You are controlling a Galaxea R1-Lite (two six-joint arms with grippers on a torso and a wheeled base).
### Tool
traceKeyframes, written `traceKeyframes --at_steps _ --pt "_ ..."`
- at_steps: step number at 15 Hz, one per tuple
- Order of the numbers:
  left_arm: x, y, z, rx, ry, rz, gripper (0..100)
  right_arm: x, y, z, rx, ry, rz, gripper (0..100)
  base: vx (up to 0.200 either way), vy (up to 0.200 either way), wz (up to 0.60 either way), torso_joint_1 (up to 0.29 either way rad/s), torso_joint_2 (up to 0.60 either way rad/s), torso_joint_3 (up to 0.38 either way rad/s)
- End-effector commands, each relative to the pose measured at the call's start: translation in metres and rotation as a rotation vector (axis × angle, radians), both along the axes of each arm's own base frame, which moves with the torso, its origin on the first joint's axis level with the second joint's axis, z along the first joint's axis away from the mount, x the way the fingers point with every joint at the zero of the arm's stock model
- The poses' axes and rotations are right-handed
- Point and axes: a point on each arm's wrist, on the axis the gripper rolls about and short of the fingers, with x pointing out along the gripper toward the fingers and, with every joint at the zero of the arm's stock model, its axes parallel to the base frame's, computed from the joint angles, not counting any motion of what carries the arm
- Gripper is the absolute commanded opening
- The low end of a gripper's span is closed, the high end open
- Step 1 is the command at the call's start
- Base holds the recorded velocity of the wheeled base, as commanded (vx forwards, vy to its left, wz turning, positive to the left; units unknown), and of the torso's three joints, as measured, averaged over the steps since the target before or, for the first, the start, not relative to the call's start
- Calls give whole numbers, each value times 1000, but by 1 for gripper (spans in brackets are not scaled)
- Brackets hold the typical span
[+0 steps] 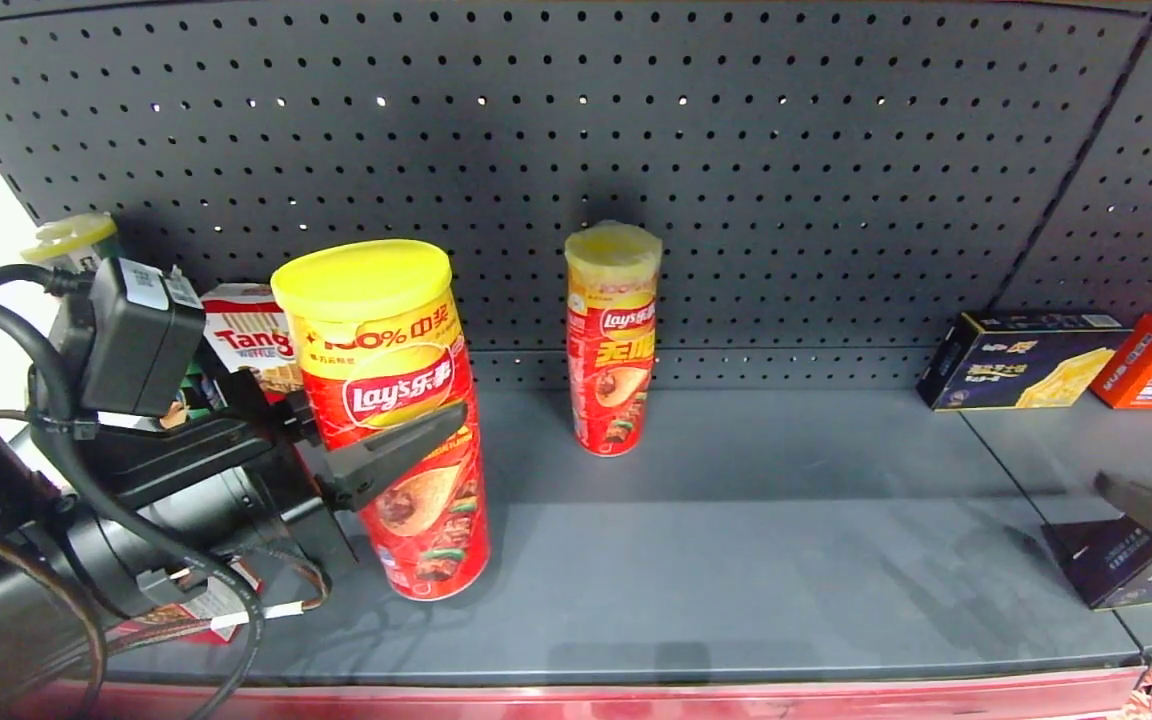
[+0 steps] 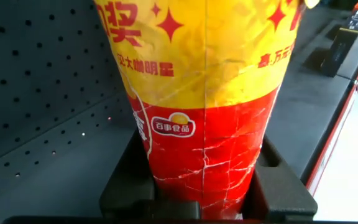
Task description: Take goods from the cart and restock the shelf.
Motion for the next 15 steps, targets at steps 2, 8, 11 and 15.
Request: traceKeyframes --at_steps 2,8,11,15 --pt "1 0 0 0 1 0 0 58 31 -12 0 53 76 100 0 0 0 0 0 0" --pt "1 0 0 -15 14 6 0 121 75 8 33 70 165 100 0 0 0 0 0 0" --pt "2 0 1 -17 13 6 0 148 90 17 45 58 292 100 0 0 0 0 0 0" --pt "2 0 2 -18 11 4 0 168 105 10 56 36 504 100 0 0 0 0 0 0"
